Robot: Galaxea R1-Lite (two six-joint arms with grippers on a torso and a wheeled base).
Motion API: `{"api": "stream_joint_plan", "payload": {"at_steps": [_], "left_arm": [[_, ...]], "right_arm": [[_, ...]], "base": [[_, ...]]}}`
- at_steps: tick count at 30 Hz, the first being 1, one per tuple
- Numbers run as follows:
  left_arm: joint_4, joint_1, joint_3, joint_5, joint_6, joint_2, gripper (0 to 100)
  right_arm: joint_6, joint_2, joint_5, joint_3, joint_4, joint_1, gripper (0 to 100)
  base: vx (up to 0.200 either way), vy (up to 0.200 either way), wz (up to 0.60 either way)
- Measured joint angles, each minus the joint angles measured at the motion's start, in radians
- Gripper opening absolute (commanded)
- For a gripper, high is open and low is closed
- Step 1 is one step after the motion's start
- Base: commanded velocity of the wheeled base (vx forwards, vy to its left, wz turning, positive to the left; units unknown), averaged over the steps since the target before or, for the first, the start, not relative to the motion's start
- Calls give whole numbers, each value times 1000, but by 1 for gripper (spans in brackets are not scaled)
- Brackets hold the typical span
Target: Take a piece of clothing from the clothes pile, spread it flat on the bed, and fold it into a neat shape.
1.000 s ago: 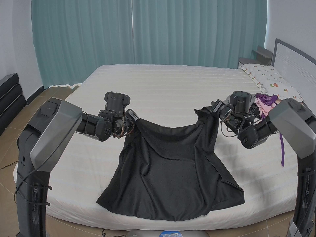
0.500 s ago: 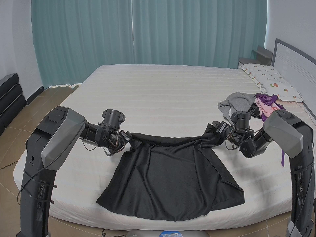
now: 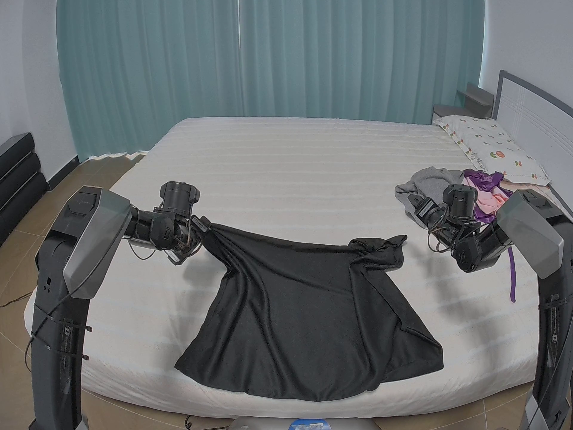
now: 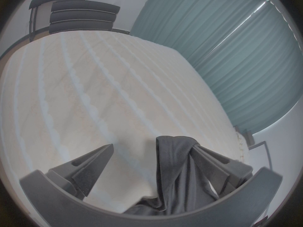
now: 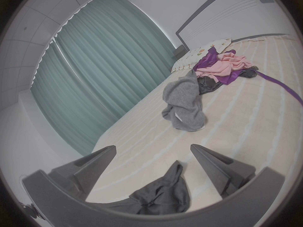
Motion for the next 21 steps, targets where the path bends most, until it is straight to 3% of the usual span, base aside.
{"api": "stream_joint_plan", "payload": {"at_steps": [10,21], "left_arm": [[63,-1,90,-125,64,-21,100],[-15,2,289,-202,10,-131,100]], "right_arm": [[-30,-38,74,116,36,21,100],[-39,-64,122,253,58,81,100]], "base": [[0,0,0],[0,0,0]]}}
